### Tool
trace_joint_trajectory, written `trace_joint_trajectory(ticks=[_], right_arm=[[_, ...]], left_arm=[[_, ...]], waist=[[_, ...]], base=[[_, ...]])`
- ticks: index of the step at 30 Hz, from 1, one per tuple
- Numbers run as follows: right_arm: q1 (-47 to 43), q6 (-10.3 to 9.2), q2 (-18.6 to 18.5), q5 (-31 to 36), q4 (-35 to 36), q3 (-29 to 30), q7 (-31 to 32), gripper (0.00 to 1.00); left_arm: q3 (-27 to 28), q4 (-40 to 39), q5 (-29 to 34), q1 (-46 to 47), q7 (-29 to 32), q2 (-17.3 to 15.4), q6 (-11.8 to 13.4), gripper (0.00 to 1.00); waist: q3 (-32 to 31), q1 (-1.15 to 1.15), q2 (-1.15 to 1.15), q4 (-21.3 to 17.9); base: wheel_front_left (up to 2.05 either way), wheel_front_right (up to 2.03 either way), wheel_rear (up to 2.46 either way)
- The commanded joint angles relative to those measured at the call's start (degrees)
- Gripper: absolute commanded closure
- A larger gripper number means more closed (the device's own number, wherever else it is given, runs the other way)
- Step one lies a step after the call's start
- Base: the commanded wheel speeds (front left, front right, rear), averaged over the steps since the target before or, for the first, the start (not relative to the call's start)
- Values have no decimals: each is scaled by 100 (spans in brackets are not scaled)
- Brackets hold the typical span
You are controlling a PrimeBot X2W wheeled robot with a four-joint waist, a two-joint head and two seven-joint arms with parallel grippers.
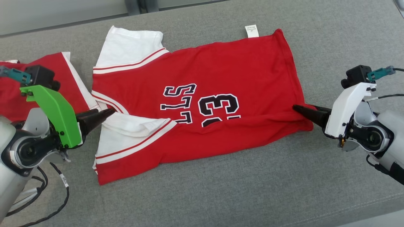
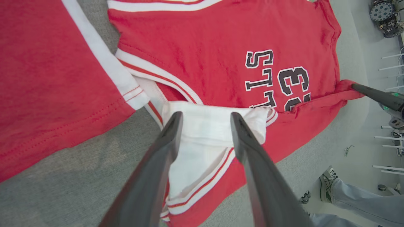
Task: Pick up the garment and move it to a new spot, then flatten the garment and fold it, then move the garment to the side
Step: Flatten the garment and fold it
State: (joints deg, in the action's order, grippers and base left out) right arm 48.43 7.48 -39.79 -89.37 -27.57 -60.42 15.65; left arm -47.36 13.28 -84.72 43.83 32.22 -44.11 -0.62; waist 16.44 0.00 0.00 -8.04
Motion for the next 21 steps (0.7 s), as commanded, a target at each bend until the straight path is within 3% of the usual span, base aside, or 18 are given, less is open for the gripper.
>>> trace_joint_trajectory(ticks=[1,8,12,15,17,21], right_arm=[[-29,3,11,81,3,51,-172,0],[-375,3,-78,458,158,312,-1613,0],[-681,3,-93,775,233,455,-2660,0],[-917,3,-71,1071,242,711,-3033,0],[-1120,3,16,1388,268,1172,-3088,0],[-2038,3,513,2532,492,2952,-3080,0]], left_arm=[[1,48,67,21,-60,35,-77,0],[124,-43,302,-288,-799,18,-236,0],[245,-198,671,-634,-1705,0,-96,0],[262,-361,1094,-933,-2405,-38,137,0],[273,-477,1394,-1165,-2941,-18,357,0],[382,-786,1842,-1713,-4037,109,872,0]], waist=[[-100,0,0,71],[-501,0,0,271],[-702,0,0,392],[-822,0,0,457],[-884,0,0,501],[-963,0,0,538]], base=[[0,0,0],[0,0,0],[0,0,0],[0,0,0],[0,0,0],[0,0,0]])
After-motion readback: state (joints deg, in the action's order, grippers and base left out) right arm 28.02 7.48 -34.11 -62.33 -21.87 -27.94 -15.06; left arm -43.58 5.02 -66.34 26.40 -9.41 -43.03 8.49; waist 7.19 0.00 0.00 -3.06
